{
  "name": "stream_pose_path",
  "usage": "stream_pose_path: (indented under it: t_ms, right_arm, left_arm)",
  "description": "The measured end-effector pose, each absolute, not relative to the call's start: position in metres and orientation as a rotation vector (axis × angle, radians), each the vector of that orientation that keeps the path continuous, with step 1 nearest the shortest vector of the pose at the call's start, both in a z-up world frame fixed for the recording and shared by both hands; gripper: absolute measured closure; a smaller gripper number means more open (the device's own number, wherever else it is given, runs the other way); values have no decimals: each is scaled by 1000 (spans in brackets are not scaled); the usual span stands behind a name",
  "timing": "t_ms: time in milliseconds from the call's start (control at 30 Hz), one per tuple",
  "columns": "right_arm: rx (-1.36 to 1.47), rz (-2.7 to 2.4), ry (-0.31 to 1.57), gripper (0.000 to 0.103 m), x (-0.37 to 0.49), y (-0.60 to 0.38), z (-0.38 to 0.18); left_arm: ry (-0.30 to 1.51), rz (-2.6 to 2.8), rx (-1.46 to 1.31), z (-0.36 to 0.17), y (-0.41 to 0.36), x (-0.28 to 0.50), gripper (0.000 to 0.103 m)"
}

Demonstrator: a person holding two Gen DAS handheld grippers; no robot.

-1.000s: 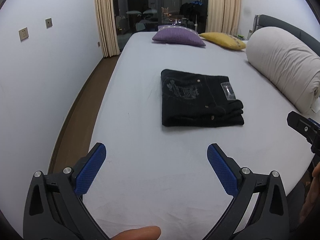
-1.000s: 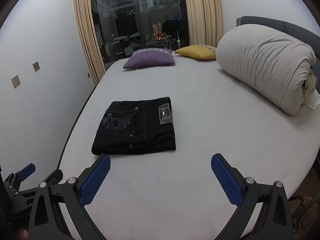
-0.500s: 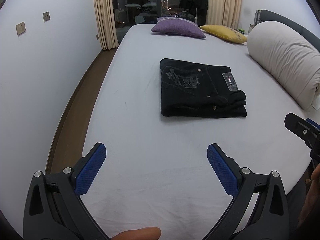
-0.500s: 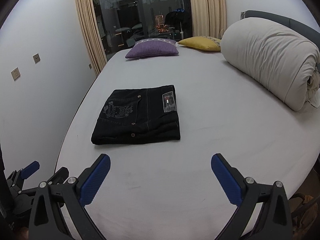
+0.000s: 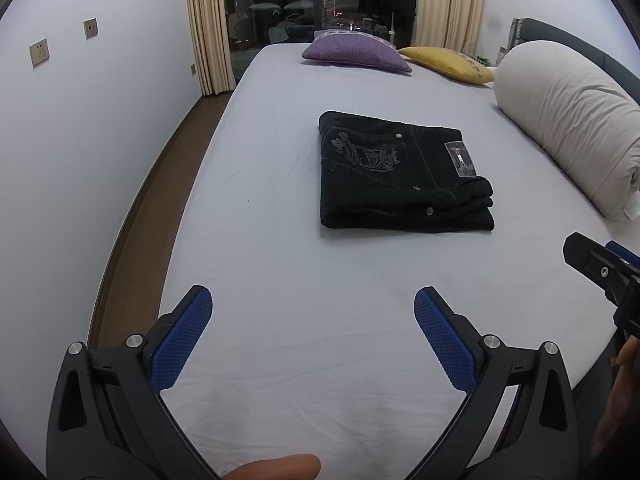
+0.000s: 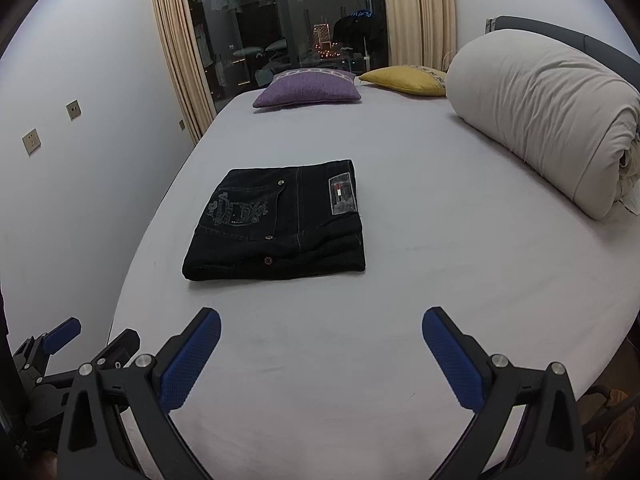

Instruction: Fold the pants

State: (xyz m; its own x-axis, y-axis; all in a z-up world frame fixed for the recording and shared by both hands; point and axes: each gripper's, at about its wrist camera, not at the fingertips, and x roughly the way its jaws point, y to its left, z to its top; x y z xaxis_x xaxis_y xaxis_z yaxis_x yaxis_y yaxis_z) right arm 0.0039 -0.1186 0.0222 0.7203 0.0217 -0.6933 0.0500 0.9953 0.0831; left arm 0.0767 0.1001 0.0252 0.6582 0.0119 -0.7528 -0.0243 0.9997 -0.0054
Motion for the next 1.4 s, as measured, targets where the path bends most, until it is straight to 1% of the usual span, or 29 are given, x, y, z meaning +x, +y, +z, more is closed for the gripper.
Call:
stream_pose_path:
  t_ms: [1400]
  right_arm:
    - [104, -13, 780, 0, 2, -117, 17]
  left_arm:
    - [865, 10, -9, 19, 96, 78, 0]
